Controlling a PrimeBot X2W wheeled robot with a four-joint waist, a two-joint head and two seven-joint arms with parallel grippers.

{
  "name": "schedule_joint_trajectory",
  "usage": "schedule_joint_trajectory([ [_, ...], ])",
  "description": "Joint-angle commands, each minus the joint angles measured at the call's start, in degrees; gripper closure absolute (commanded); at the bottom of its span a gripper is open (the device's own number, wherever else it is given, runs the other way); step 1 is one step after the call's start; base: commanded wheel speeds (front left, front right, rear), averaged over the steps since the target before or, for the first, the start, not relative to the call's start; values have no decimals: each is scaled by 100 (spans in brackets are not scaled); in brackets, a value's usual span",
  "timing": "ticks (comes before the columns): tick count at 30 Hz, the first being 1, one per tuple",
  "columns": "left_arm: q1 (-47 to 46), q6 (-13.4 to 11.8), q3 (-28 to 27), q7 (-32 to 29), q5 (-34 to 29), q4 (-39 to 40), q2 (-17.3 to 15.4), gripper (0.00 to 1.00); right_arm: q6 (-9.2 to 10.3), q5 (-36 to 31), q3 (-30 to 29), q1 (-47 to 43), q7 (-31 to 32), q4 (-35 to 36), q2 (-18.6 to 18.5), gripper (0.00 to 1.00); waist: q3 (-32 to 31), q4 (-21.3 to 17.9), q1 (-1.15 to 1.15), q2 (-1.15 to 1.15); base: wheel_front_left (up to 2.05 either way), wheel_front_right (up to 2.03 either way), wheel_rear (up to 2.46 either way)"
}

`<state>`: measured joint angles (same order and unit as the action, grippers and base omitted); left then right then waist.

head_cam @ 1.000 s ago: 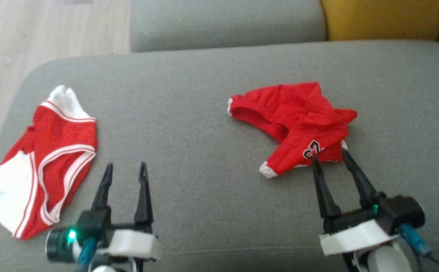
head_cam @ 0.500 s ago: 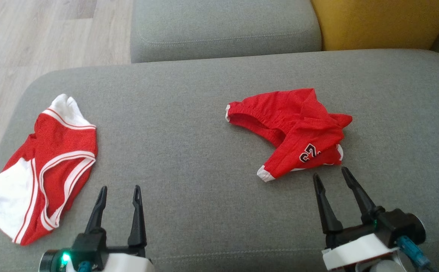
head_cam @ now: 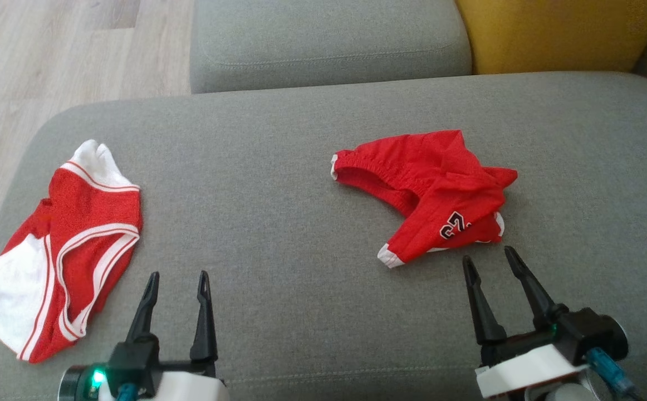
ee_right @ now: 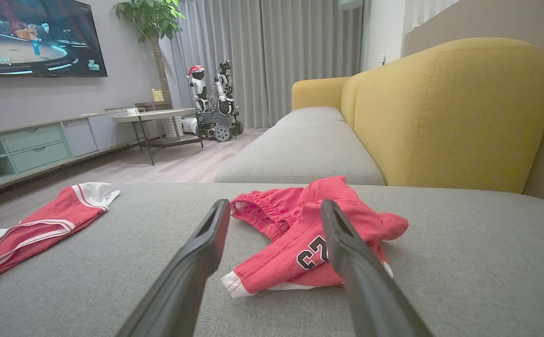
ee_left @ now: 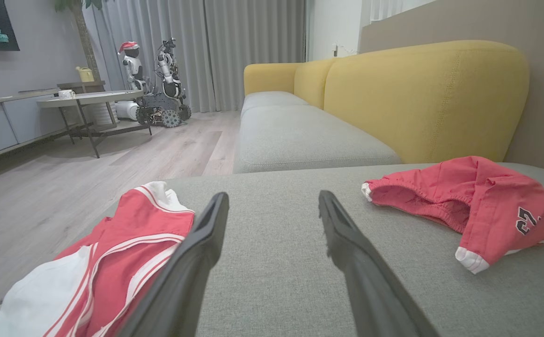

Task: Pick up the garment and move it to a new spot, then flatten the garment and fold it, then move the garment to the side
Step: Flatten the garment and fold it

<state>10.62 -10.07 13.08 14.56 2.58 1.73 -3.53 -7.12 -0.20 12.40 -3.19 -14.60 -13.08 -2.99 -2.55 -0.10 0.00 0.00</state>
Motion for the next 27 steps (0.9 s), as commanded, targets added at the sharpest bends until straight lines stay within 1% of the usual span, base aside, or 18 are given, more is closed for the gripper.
schedule_joint_trajectory([
  [1, -310, 9, -177, 43, -44, 161, 45, 0, -36, 28, 127, 205, -40, 170, 11, 0, 4, 5, 0, 0, 0, 0, 0],
  [10, -328, -25, -120, 43, -55, 104, 58, 0, -36, -19, 106, 209, -40, 128, 11, 0, 5, 22, 0, 0, 0, 0, 0],
  [15, -377, -29, -46, 43, -64, 104, 61, 0, -36, -147, 243, 361, -40, -156, 11, 0, 80, 100, 0, 0, 0, 0, 0],
  [21, -539, -1, 139, 44, -63, 117, 64, 0, -36, -285, 469, 1029, -40, -783, 11, 0, 303, 339, 0, 0, 0, 0, 0],
  [25, -665, 3, 319, 44, -42, 145, 64, 0, -36, -575, 488, 1500, -40, -1714, 11, 0, 495, 559, 0, 0, 0, 0, 0],
  [27, -725, -10, 388, 44, -36, 145, 64, 0, -36, -621, 412, 1722, -40, -2105, 11, 0, 589, 650, 0, 0, 0, 0, 0],
])
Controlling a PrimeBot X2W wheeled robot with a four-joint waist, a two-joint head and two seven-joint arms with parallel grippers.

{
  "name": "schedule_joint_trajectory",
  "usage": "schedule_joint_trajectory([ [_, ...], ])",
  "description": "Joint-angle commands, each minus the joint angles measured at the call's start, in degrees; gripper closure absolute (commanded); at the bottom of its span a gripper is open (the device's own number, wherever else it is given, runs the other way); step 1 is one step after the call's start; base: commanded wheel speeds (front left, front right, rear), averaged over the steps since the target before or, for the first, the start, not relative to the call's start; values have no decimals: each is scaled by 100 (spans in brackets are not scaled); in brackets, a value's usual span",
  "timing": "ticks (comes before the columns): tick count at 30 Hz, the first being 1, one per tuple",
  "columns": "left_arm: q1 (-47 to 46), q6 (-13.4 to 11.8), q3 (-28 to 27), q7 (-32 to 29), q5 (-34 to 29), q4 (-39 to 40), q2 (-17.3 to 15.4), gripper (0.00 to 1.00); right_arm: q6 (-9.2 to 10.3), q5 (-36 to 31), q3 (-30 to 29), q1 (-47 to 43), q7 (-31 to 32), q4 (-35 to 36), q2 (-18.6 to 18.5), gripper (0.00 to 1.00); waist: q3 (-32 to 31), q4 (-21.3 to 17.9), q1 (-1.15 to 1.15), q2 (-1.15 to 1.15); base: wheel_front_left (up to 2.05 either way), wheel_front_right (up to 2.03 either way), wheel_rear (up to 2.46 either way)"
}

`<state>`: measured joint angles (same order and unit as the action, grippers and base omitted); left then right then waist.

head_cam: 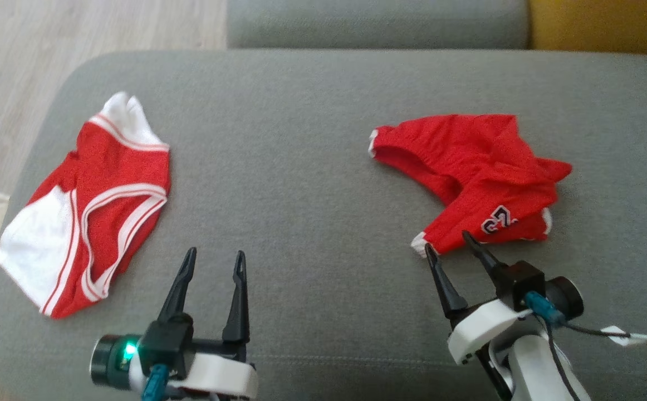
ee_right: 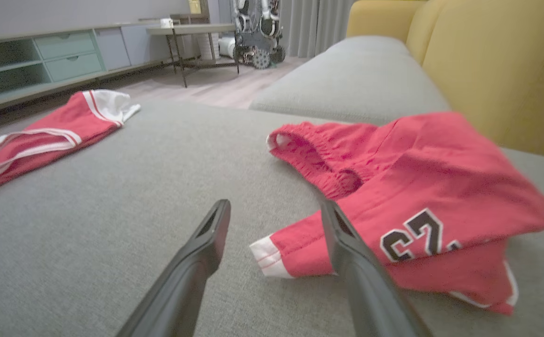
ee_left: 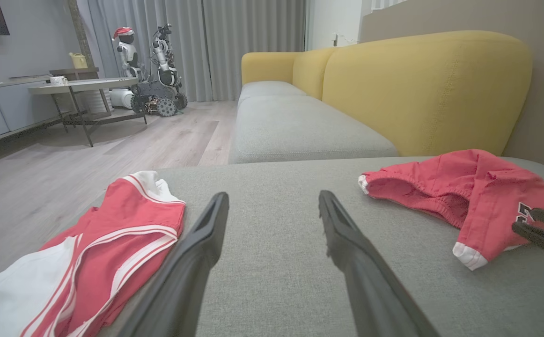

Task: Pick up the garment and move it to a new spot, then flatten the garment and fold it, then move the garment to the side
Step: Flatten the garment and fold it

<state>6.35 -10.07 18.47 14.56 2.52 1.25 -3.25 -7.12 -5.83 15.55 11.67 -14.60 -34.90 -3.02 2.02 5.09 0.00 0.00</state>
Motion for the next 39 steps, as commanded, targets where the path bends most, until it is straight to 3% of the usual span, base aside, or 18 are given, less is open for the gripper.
schedule_joint_trajectory([
  [1, -324, -18, -128, 44, -26, 189, 36, 0, -36, -78, 82, 330, -40, -104, 14, 0, 170, 172, 0, 0, 0, 0, 0],
  [6, -493, -9, -23, 44, 10, 146, 36, 0, -36, -221, -58, 685, -40, -853, 14, 0, 347, 375, 0, 0, 0, 0, 0],
  [14, -624, -18, 152, 44, -3, 108, 36, 0, -36, -725, -560, 918, -40, -1399, 14, 1, 539, 608, 0, 0, 0, 0, 0],
  [16, -654, -14, 171, 44, -18, 94, 36, 0, -36, -819, -691, 980, -40, -1521, 14, 57, 601, 631, 0, 0, 0, 0, 0],
  [17, -668, -16, 177, 44, -20, 87, 36, 0, -36, -875, -751, 1015, -40, -1536, 14, 97, 629, 633, 0, 0, 0, 0, 0],
  [18, -681, -21, 182, 44, -21, 84, 36, 0, -36, -922, -792, 1043, -40, -1544, 14, 100, 661, 630, 0, 0, 0, 0, 0],
  [21, -733, -50, 182, 44, -13, 97, 37, 0, -36, -691, -868, 1112, -40, -1134, 14, 100, 785, 578, 0, 0, 0, 0, 0],
  [24, -812, -46, 155, 44, -9, 123, 37, 0, -36, -120, -1059, 1090, -40, -122, 14, 100, 932, 411, 0, 0, 0, 0, 0],
  [29, -1006, -16, 75, 44, -63, 174, 37, 0, -36, 817, -2201, 963, -40, 1367, 14, 100, 1194, -85, 0, 0, 0, 0, 0],
  [34, -1185, 78, 89, 44, -103, 167, 37, 0, -36, 874, -3059, 839, -40, 1429, 14, 100, 1336, -487, 0, 0, 0, 0, 0],
  [38, -1374, 217, 160, 44, -112, 147, 37, 0, -36, 824, -3569, 853, -40, 853, 14, 100, 1428, -810, 0, 0, 0, 0, 0],
  [39, -1416, 271, 178, 44, -87, 143, 37, 0, -36, 956, -3647, 921, -40, 667, 14, 87, 1450, -885, 0, 0, 0, 0, 0],
])
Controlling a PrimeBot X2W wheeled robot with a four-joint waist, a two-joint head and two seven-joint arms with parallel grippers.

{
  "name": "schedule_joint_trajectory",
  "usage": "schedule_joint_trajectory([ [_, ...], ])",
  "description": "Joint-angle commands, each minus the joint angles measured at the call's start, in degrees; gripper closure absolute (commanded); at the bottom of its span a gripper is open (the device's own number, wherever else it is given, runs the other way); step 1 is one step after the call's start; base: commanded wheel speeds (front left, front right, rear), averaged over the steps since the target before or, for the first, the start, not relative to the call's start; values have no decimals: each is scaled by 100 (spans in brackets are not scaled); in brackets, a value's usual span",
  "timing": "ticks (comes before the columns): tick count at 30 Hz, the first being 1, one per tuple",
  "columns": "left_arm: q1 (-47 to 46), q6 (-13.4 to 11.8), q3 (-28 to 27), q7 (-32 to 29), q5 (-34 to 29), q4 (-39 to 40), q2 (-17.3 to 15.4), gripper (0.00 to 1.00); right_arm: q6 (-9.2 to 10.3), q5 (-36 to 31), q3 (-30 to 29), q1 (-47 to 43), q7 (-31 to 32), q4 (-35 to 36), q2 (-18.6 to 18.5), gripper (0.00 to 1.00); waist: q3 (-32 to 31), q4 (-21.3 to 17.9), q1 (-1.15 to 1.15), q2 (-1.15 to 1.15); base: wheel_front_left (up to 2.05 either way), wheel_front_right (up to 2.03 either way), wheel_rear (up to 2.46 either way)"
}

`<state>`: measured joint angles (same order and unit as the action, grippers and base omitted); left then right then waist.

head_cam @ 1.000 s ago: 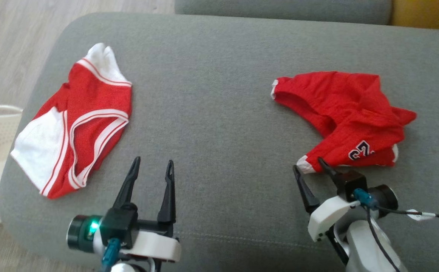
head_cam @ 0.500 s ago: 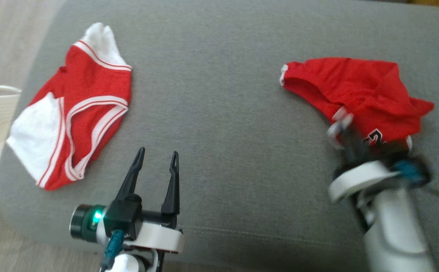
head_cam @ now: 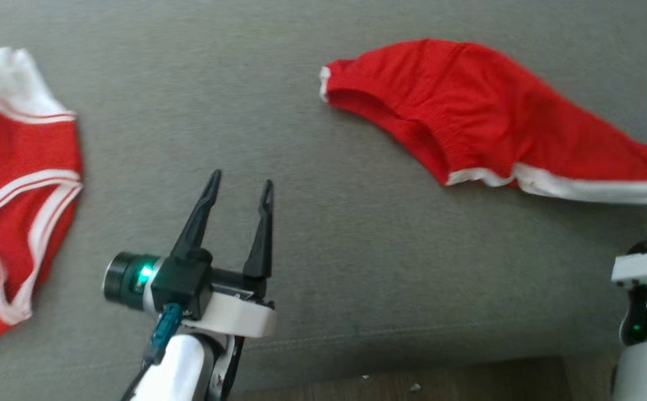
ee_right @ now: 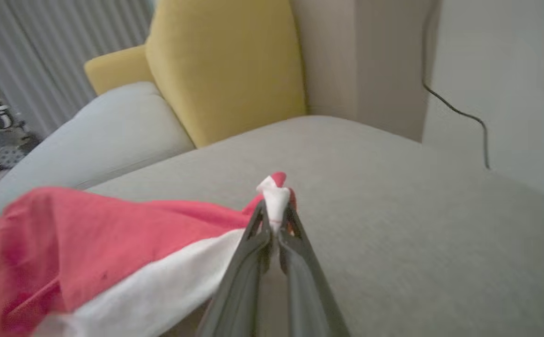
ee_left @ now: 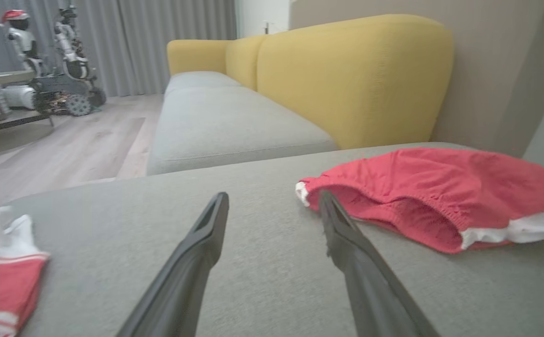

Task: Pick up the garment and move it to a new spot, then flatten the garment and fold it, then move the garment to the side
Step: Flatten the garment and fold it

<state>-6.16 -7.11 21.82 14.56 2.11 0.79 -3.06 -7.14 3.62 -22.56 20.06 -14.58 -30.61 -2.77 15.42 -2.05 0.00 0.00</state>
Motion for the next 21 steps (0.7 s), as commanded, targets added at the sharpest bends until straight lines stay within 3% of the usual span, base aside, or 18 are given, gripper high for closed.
schedule_joint_trajectory([
  [1, -207, 66, -126, 44, 11, 185, 18, 0, -35, 43, 76, 158, -41, 124, -10, 18, 129, -250, 0, 0, 0, 0, 0],
  [2, -246, 193, -77, 44, 62, 155, 18, 0, -35, -61, 31, 231, -41, 110, -10, 0, 147, -319, 0, 0, 0, 0, 0],
  [7, -562, 943, 249, 44, 113, -271, 4, 0, -35, 8, 563, 423, -42, 845, -10, 0, 248, -649, 0, 0, 0, 0, 0],
  [10, -845, 1272, 587, 44, 133, -704, 6, 0, -35, 64, 966, 309, -42, 1287, -10, 0, 290, -791, 0, 0, 0, 0, 0],
  [17, -1771, 1452, 1599, 44, 253, -1943, 11, 0, -35, 219, 1580, 9, -42, 1585, -10, 0, 447, -1099, 0, 0, 0, 0, 0],
  [21, -2261, 1432, 1814, 44, 333, -2502, 15, 0, -35, 291, 1754, -150, -42, 1807, -10, 0, 568, -1289, 0, 0, 0, 0, 0],
])
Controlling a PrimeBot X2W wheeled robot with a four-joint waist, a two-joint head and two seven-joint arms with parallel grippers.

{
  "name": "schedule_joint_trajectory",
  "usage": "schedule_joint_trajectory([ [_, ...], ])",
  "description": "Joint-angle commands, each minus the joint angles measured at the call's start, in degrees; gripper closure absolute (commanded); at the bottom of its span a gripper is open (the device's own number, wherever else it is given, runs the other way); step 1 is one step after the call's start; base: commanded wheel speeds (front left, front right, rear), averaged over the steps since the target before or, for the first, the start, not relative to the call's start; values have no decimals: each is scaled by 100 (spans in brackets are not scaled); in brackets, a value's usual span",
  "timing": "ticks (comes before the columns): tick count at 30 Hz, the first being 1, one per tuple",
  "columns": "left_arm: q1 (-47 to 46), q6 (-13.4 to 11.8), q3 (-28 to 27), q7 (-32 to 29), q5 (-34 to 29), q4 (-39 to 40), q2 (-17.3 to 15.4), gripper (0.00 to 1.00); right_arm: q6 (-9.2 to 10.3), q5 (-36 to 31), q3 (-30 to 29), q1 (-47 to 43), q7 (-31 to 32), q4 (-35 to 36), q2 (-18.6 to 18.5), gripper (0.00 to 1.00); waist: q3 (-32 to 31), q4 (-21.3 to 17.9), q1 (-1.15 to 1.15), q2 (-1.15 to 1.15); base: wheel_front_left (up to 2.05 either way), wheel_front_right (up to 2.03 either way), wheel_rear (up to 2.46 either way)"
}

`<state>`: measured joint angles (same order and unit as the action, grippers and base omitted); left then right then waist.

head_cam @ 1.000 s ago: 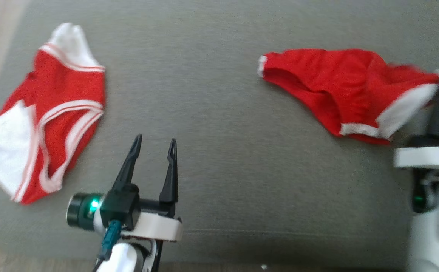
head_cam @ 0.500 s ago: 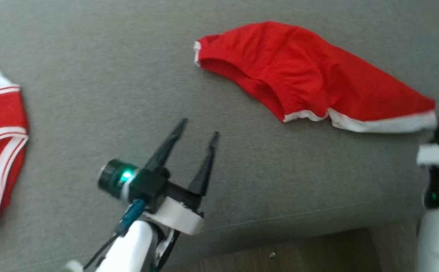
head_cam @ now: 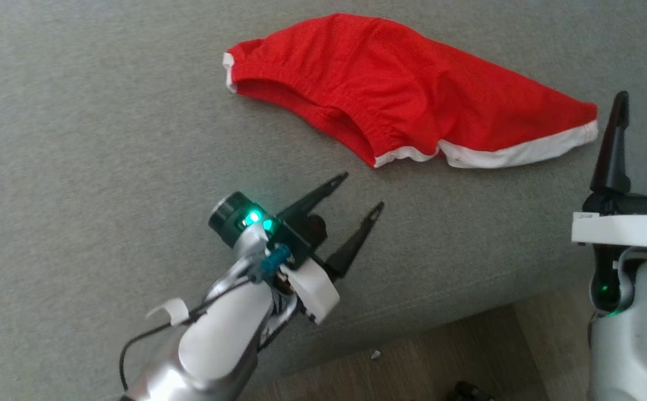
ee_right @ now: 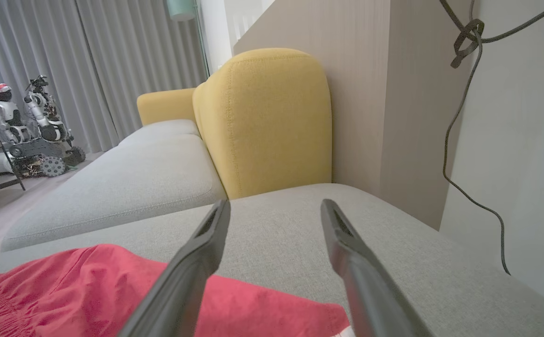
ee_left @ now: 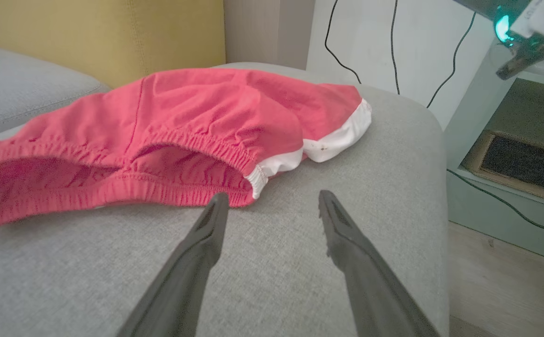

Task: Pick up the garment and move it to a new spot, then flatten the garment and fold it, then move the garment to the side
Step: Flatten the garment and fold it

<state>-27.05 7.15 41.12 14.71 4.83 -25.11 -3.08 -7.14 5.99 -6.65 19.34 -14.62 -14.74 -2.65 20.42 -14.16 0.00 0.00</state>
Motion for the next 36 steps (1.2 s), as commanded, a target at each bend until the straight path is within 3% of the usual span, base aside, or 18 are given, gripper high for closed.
schedule_joint_trajectory([
  [1, -242, -48, -97, 29, 93, -16, 18, 0, -35, 85, 184, -103, -38, 231, -22, 0, 91, -114, 0, 0, 0, 0, 0],
  [13, -986, -576, 318, 29, 442, -726, 20, 0, -35, 434, 370, -10, -38, 201, -22, 0, 350, -509, 0, 0, 0, 0, 0],
  [18, -1158, -627, 361, 29, 435, -910, 20, 0, -35, 489, 331, -11, -38, 206, -22, 0, 423, -604, 0, 0, 0, 0, 0],
  [19, -1183, -626, 364, 29, 439, -947, 20, 25, -35, 503, 322, -10, -38, 208, -22, 0, 437, -622, 0, 0, 0, 0, 0],
  [20, -1207, -623, 372, 29, 430, -967, 20, 67, -35, 508, 319, -12, -38, 209, -22, 0, 451, -637, 0, 0, 0, 0, 0],
  [21, -1217, -600, 374, 29, 442, -980, 20, 100, -35, 512, 318, -13, -38, 214, -22, 0, 461, -647, 0, 0, 0, 0, 0],
  [28, -1176, -654, 79, 29, 531, -831, 2, 100, -35, 420, 518, -107, -38, 114, -22, 0, 448, -513, 0, 0, 0, 0, 0],
  [32, -959, -664, -247, 29, 600, -487, -170, 100, -35, 292, 621, -205, -38, -426, -22, 0, 347, -288, 0, 0, 0, 0, 0],
  [36, -704, -710, -515, 29, 603, -219, -361, 100, -35, 25, 366, -184, -38, -1046, -22, 0, 230, -48, 0, 0, 0, 0, 0],
])
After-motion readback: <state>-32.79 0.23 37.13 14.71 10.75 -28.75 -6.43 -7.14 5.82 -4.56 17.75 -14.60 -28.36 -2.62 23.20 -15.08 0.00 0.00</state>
